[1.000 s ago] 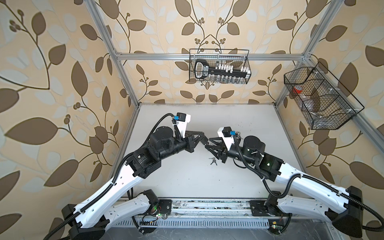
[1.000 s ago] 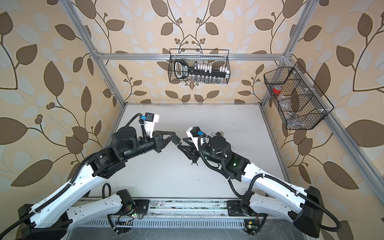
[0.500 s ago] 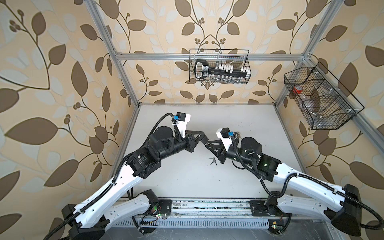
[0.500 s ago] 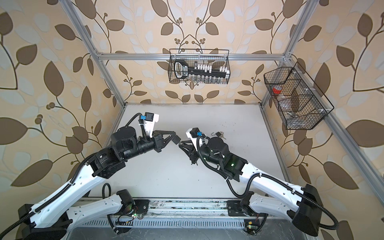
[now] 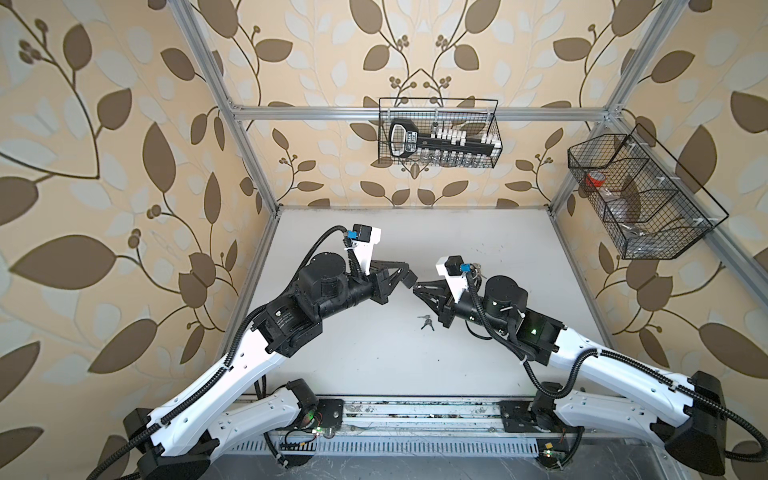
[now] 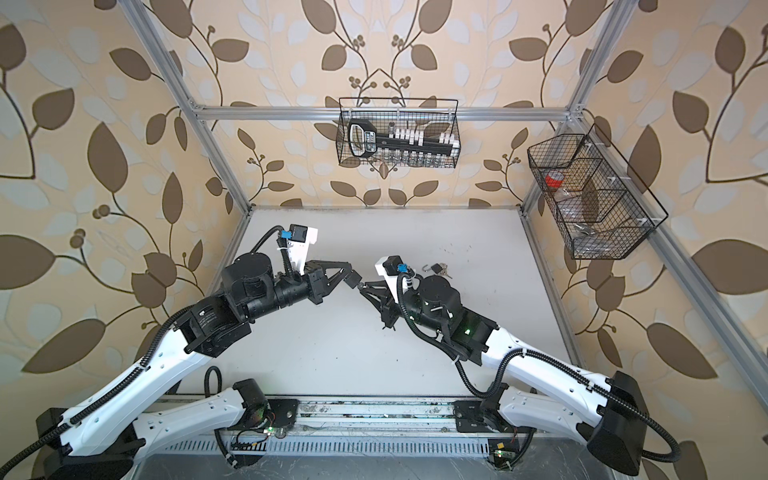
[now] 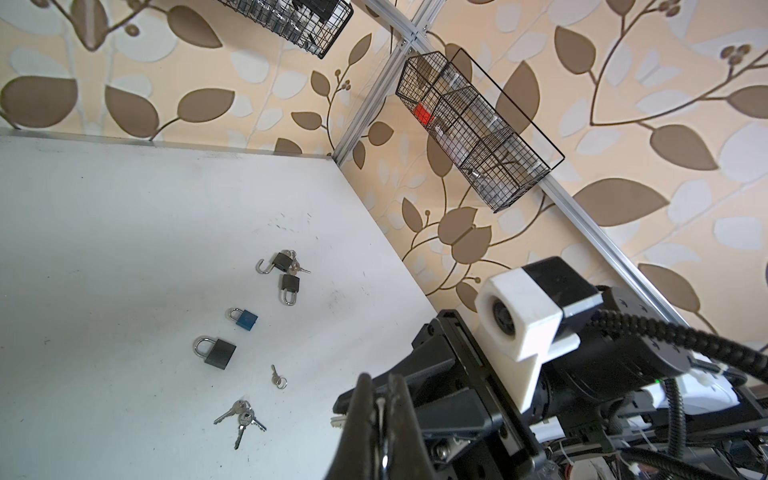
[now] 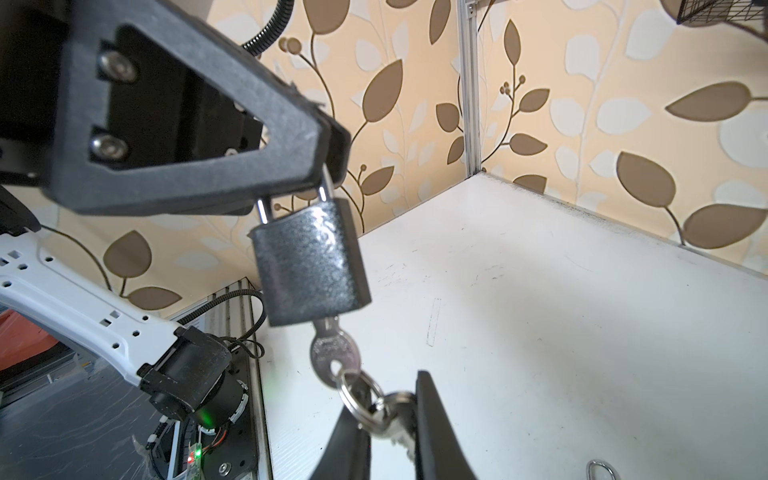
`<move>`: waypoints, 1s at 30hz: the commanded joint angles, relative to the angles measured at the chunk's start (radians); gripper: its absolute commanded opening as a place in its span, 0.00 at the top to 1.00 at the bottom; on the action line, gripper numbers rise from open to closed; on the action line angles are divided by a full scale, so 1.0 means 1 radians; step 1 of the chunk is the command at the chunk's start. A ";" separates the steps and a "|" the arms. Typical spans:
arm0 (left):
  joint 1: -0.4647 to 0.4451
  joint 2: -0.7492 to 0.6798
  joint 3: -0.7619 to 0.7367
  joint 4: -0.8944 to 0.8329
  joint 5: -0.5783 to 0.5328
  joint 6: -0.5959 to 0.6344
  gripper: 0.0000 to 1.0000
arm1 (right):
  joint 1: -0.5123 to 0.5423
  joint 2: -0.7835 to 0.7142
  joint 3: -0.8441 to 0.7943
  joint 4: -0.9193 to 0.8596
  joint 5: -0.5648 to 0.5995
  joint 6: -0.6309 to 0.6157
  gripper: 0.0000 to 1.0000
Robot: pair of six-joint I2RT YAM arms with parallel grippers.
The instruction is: Lock with the key
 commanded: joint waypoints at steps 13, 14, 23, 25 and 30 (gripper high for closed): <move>-0.005 -0.068 -0.003 0.090 -0.011 -0.024 1.00 | 0.001 -0.059 -0.081 0.027 0.036 0.053 1.00; -0.006 -0.072 -0.005 0.091 -0.013 -0.024 1.00 | -0.001 -0.062 -0.086 0.026 0.035 0.056 1.00; -0.005 -0.095 0.005 0.082 -0.030 -0.025 1.00 | -0.008 -0.082 -0.110 0.013 0.028 0.063 1.00; -0.005 -0.099 0.009 0.074 -0.040 -0.021 1.00 | -0.008 -0.086 -0.116 0.009 0.028 0.064 1.00; -0.005 -0.091 0.027 0.011 -0.072 0.012 1.00 | -0.007 -0.093 -0.119 -0.053 0.065 0.056 1.00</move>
